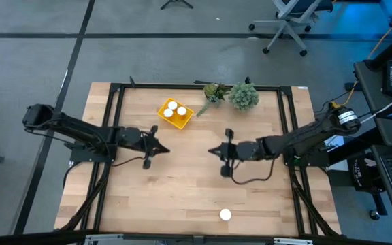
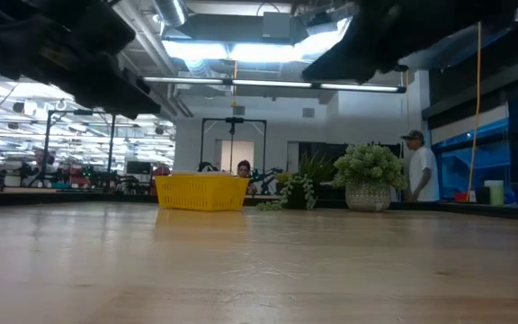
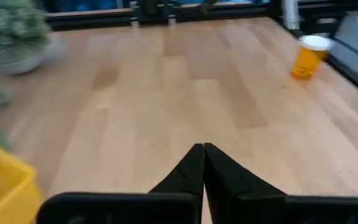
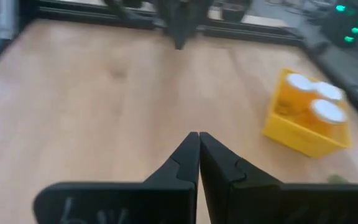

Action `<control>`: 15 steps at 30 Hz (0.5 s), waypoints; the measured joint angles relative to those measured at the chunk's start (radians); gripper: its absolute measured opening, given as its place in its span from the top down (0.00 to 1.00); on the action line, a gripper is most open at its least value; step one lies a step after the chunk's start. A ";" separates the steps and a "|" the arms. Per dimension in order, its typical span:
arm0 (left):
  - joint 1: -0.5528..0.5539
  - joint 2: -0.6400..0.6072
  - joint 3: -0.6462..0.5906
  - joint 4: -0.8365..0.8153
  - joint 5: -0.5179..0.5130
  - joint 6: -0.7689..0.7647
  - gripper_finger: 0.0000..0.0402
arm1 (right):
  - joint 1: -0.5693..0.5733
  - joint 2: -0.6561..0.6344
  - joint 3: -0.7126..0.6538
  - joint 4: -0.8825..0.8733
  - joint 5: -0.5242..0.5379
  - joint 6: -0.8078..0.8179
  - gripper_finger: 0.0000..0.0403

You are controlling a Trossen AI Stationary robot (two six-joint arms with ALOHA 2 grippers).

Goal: Pick and place pill bottles into a basket
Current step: Put the orange pill bottle into the yellow bin

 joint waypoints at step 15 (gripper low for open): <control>-0.268 0.000 0.000 0.007 -0.115 -0.129 1.00 | 0.345 -0.009 0.046 -0.278 0.177 0.369 0.99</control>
